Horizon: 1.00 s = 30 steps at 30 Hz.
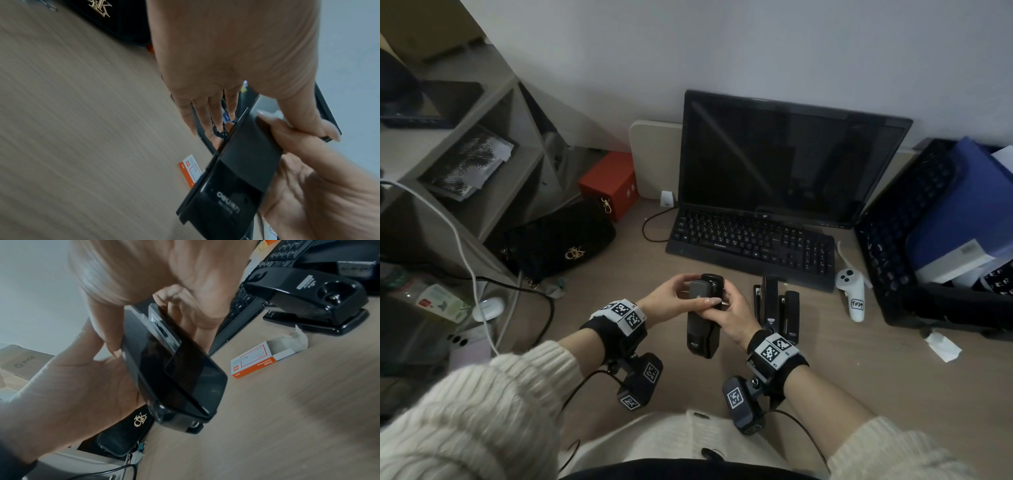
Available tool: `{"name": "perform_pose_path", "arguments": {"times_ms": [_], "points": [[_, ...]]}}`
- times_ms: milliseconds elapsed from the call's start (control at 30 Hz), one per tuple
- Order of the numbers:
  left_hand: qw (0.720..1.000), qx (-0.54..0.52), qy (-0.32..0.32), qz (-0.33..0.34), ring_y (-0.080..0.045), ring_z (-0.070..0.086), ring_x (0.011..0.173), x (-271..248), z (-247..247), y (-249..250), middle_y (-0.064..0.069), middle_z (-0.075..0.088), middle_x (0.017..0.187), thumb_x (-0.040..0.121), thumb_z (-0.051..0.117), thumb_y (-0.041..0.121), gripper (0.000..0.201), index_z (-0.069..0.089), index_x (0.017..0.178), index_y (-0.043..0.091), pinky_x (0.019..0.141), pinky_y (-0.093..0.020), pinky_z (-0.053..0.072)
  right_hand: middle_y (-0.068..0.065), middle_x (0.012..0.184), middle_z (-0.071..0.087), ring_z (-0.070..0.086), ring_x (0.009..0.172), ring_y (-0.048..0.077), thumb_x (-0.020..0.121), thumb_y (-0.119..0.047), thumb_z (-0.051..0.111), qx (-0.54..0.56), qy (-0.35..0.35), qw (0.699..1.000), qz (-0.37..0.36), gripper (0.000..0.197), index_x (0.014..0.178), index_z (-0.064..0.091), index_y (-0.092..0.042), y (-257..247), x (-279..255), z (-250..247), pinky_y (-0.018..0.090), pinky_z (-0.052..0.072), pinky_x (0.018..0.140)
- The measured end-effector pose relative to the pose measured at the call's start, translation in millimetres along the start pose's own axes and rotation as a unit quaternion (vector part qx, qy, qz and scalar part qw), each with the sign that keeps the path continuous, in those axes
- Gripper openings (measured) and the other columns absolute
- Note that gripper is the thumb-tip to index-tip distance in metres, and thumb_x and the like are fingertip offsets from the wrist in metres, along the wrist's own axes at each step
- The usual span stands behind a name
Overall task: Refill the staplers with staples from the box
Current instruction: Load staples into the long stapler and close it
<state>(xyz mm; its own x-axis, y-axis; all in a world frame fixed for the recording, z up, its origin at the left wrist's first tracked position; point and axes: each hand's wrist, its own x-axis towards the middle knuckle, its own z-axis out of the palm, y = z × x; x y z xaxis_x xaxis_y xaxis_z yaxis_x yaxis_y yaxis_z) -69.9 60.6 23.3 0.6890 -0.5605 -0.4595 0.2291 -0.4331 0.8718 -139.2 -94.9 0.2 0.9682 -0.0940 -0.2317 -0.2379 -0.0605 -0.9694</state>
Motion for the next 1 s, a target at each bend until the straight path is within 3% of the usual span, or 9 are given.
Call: {"name": "perform_pose_path", "arguments": {"times_ms": [100,300,433,533,633,733,800,900,1000], "points": [[1.000,0.012,0.008,-0.001,0.012,0.048,0.095,-2,0,2,0.016,0.053,0.111,0.087,0.073,0.032,0.061,0.044,0.140,0.024,0.071,-0.006,0.040,0.006,0.109,0.066,0.062,0.107,0.022,0.064,-0.020,0.072,0.015,0.004,1.000,0.010,0.053,0.115,0.057,-0.023,-1,-1,0,0.040,0.053,0.093],[1.000,0.002,-0.004,-0.002,-0.006,0.056,0.113,-2,0,0,0.004,0.057,0.125,0.086,0.073,0.036,0.065,0.044,0.143,0.023,0.082,-0.013,0.046,0.003,0.106,0.067,0.063,0.104,0.021,0.059,-0.022,0.076,0.028,0.019,0.999,0.036,0.059,0.115,0.058,-0.021,5,-2,0,0.042,0.052,0.094],[0.999,-0.022,-0.019,-0.030,-0.013,0.065,0.111,-1,2,-7,0.001,0.064,0.124,0.086,0.069,0.049,0.065,0.047,0.140,0.022,0.098,-0.036,0.054,-0.002,0.106,0.066,0.063,0.104,0.018,0.068,-0.018,0.081,0.020,0.041,0.998,0.042,0.057,0.118,0.054,-0.020,8,-1,0,0.040,0.052,0.095],[0.996,-0.044,-0.048,-0.067,-0.020,0.071,0.104,-2,7,-8,-0.006,0.070,0.118,0.085,0.070,0.051,0.055,0.054,0.129,0.022,0.093,-0.041,0.057,-0.003,0.108,0.065,0.063,0.104,0.016,0.071,-0.017,0.082,0.004,0.047,0.998,0.041,0.061,0.121,0.048,-0.021,8,2,4,0.041,0.052,0.096],[0.997,-0.044,0.014,-0.067,-0.021,0.073,0.090,1,11,-6,-0.008,0.074,0.104,0.086,0.073,0.036,0.033,0.064,0.111,0.019,0.079,-0.037,0.061,-0.006,0.111,0.063,0.061,0.107,0.013,0.068,-0.019,0.085,-0.021,0.022,0.999,0.034,0.074,0.127,0.039,-0.027,7,1,8,0.030,0.050,0.096],[0.995,-0.029,0.073,-0.067,-0.019,0.072,0.084,3,7,-8,-0.005,0.073,0.095,0.085,0.074,0.031,0.020,0.066,0.099,0.019,0.068,-0.031,0.061,-0.014,0.109,0.059,0.058,0.102,0.002,0.069,-0.012,0.084,-0.008,-0.009,0.999,0.048,0.080,0.129,0.035,-0.027,4,-1,9,0.016,0.048,0.089],[0.994,-0.023,0.073,-0.076,-0.020,0.073,0.085,3,3,-12,-0.006,0.073,0.093,0.084,0.075,0.030,0.020,0.067,0.098,0.017,0.071,-0.033,0.061,-0.009,0.119,0.058,0.057,0.110,0.004,0.067,-0.013,0.085,0.002,-0.038,0.998,0.056,0.087,0.135,0.032,-0.024,7,0,8,0.020,0.047,0.095],[0.991,-0.022,0.097,-0.090,-0.022,0.072,0.083,2,-5,-20,-0.009,0.073,0.093,0.086,0.073,0.027,0.022,0.067,0.102,0.013,0.074,-0.037,0.062,-0.005,0.137,0.042,0.050,0.126,0.016,0.070,-0.015,0.083,0.019,-0.058,0.994,0.093,0.099,0.147,0.021,-0.021,15,0,3,0.032,0.044,0.104],[0.979,-0.034,0.148,-0.136,-0.025,0.071,0.082,4,-14,-29,-0.013,0.072,0.093,0.086,0.071,0.026,0.029,0.063,0.108,0.008,0.072,-0.039,0.061,0.001,0.137,0.047,0.054,0.118,0.015,0.080,-0.023,0.076,-0.032,-0.021,0.992,0.117,0.075,0.142,0.034,-0.015,27,-1,-10,0.023,0.045,0.093]]}}
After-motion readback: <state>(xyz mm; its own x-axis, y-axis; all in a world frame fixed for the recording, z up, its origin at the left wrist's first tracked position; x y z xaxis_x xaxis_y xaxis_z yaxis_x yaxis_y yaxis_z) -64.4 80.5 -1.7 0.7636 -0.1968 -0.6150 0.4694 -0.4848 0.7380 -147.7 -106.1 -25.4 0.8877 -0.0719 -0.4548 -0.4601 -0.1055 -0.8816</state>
